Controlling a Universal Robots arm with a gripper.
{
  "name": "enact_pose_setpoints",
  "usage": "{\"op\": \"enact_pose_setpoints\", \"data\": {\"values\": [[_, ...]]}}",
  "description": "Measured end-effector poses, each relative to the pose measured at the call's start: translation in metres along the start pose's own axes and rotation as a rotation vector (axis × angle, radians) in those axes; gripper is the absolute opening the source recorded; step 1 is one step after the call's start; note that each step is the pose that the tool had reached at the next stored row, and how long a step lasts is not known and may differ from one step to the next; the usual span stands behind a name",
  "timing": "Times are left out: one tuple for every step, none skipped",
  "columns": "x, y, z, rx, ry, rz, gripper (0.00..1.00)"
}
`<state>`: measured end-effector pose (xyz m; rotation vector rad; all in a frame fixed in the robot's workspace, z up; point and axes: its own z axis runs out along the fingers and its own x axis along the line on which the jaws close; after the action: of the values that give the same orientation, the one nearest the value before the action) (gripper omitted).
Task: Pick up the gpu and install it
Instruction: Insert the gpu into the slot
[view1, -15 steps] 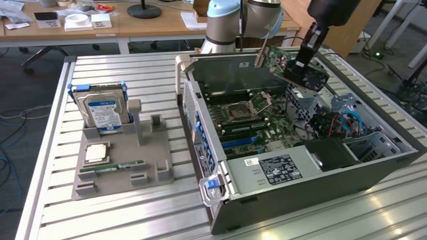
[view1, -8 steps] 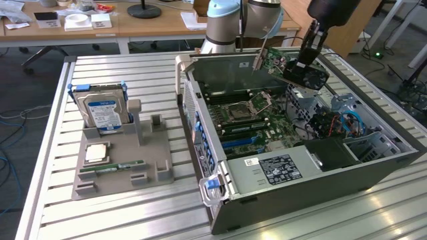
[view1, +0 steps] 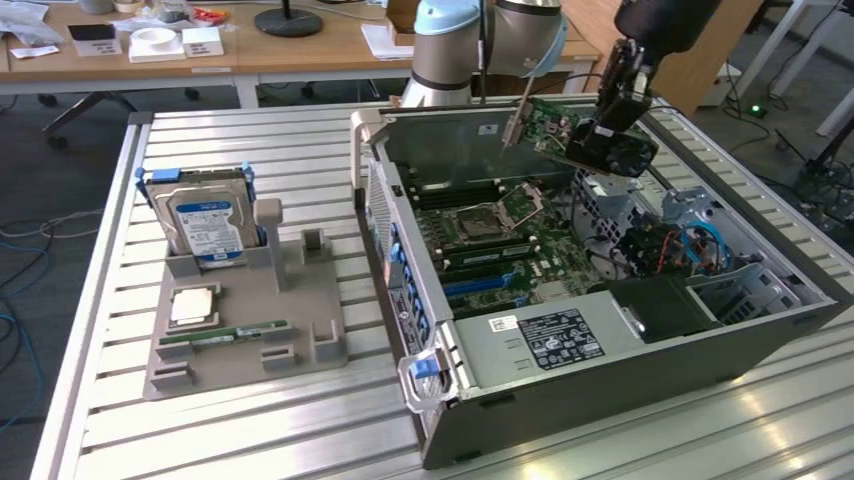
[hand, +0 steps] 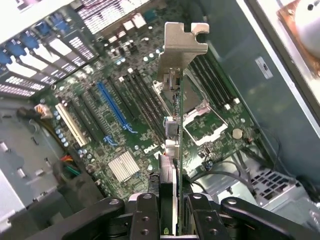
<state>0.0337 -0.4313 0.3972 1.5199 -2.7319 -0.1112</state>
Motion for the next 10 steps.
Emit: {"op": "enact_pose_setpoints", "data": {"values": [[0.0000, 0.0000, 0.0000, -0.0004, 0.0011, -0.017, 0.27], [0.0000, 0.0000, 0.0001, -0.0008, 0.0024, -0.034, 0.27], [0.0000, 0.0000, 0.0001, -0.0012, 0.0035, -0.051, 0.27], [0.0000, 0.0000, 0.0002, -0.0016, 0.0048, -0.069, 0.27], [0.0000, 0.0000, 0.0002, -0.0020, 0.0059, -0.086, 0.27], [0.0000, 0.0000, 0.0003, -0.0024, 0.0071, -0.104, 0.27], [0.0000, 0.0000, 0.0003, -0.0027, 0.0083, -0.121, 0.27], [0.0000, 0.0000, 0.0003, -0.0031, 0.0096, -0.138, 0.27], [0.0000, 0.0000, 0.0004, -0.0035, 0.0106, -0.155, 0.27], [0.0000, 0.0000, 0.0004, -0.0040, 0.0119, -0.174, 0.27]]}}
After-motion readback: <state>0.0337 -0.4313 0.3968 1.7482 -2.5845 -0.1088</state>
